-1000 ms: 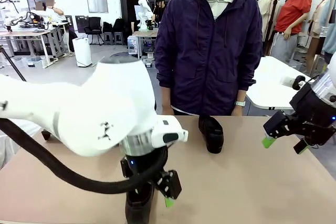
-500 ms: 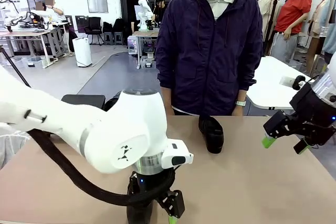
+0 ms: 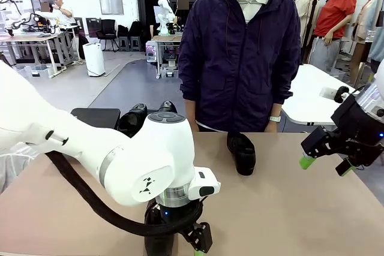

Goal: Organize the shoes by placing them on the stand.
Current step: Place the Shoe from the middle of the table onto the Shoes Stand.

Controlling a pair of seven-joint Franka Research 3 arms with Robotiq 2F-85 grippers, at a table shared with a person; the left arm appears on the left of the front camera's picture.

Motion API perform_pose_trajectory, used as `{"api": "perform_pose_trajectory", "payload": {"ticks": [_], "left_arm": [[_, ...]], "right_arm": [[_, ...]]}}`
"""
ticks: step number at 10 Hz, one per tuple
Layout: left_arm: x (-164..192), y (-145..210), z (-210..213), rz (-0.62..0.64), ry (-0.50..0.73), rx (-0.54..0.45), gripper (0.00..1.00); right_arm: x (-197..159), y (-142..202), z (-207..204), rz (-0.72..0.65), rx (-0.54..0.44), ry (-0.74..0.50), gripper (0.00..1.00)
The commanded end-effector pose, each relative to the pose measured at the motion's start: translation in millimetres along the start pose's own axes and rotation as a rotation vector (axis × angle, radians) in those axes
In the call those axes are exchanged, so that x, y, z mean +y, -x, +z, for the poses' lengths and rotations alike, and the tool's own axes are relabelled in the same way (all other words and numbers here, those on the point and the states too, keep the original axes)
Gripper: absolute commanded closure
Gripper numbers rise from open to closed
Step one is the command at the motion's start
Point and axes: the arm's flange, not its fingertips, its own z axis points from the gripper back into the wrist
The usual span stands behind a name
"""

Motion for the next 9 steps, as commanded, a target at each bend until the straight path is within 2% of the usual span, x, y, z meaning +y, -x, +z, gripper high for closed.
{"api": "perform_pose_trajectory", "payload": {"ticks": [1,2,3,9], "left_arm": [[-0.6,-6.3,-0.6,0.028,-0.036,-0.031,0.11],[0.0,-5.4,0.6,0.043,-0.042,-0.026,0.70],[0.3,-5.0,0.9,0.046,-0.053,-0.024,1.00],[5.7,-2.7,3.0,0.042,-0.066,-0.027,1.00]], "right_arm": [[-2.2,-0.8,1.0,0.015,0.004,-0.015,0.00],[-2.2,-0.8,1.0,0.015,0.004,-0.015,0.00],[-2.2,-0.8,1.0,0.015,0.004,-0.015,0.00],[-2.2,-0.8,1.0,0.015,0.004,-0.015,0.00]]}}
